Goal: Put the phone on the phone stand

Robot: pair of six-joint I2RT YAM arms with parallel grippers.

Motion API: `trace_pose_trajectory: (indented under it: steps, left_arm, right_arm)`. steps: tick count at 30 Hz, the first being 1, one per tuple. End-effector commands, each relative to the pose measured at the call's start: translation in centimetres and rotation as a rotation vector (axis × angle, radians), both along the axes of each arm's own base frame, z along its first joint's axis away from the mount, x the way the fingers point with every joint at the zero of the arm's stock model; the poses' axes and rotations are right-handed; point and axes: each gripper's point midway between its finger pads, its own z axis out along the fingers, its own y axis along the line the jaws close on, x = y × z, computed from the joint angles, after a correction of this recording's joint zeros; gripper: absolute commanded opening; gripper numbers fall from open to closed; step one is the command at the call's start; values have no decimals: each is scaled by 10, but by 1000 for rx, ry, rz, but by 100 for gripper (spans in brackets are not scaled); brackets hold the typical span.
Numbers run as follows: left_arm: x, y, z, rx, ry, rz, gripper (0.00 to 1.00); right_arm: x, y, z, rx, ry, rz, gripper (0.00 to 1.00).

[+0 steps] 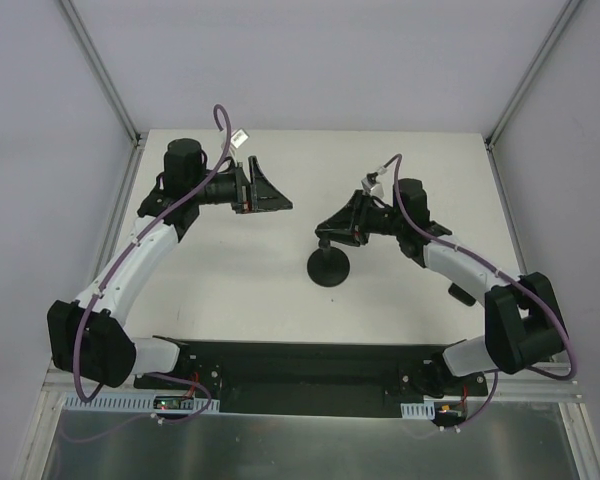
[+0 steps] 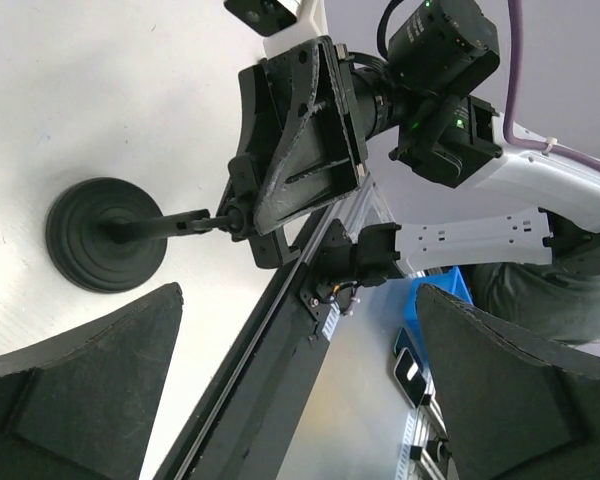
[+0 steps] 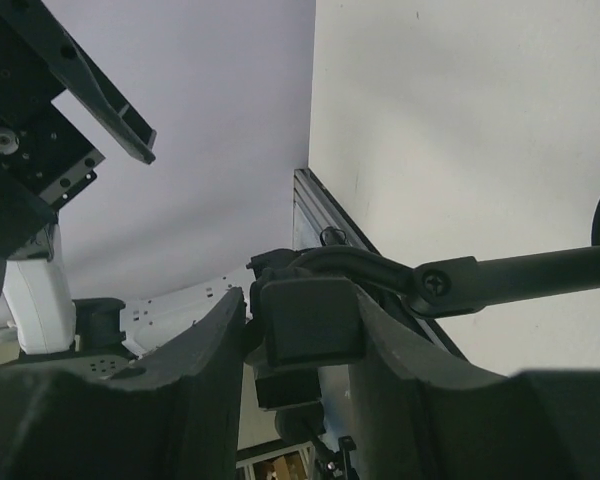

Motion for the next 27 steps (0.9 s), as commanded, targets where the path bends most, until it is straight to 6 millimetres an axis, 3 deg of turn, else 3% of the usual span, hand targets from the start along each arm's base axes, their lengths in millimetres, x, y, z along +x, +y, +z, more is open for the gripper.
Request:
trace_pose_trajectory:
  steps: [1, 2, 3, 6, 9, 12, 14, 15, 17, 18, 20, 21, 23, 24, 26, 27]
  left_arm:
    - [-14, 3, 19, -6, -113, -13, 99]
    - [-15, 3, 20, -7, -117, -10, 99]
    - [-16, 3, 21, -8, -119, -11, 99]
    - [-19, 2, 23, -16, -112, -24, 99]
    - [-24, 3, 28, -23, -128, -31, 99]
    - [-26, 3, 32, -25, -144, -30, 99]
    - [-27, 3, 33, -26, -146, -30, 99]
    - [-27, 4, 33, -26, -147, -30, 99]
    - [-29, 3, 34, -30, -144, -38, 99]
    - [-29, 3, 35, -31, -145, -39, 99]
    - [-30, 3, 34, -31, -144, -38, 99]
    - [-30, 3, 35, -34, -141, -38, 99]
    - [-30, 3, 35, -34, -137, -44, 99]
    - [-30, 2, 34, -33, -135, -49, 99]
    - [-28, 1, 30, -32, -121, -50, 99]
    - [-27, 0, 28, -31, -106, -54, 99]
  right_arm:
    - [-24, -5, 18, 50, -135, 106, 20]
    - [-27, -6, 14, 45, -140, 112, 31]
    - [-29, -6, 15, 45, -148, 110, 50]
    - [-29, -14, 24, 36, -195, 84, 78]
    - [-18, -37, 30, -48, -248, -1, 97]
    - [-11, -81, 22, -197, -199, -128, 97]
    - [-9, -121, 18, -307, -173, -238, 96]
    - [1, -151, 17, -366, -172, -352, 96]
    - [-6, -179, 5, -475, -123, -423, 96]
    - [3, -219, -4, -594, -87, -579, 96]
    - [-4, -257, -20, -712, 29, -722, 96]
    - [-4, -292, -32, -798, 94, -847, 96]
    - [-5, -322, -44, -884, 157, -940, 96]
    - [-8, -351, -55, -987, 221, -999, 96]
    - [-7, -375, -57, -1101, 236, -998, 96]
    - [-11, -394, -70, -1182, 305, -991, 96]
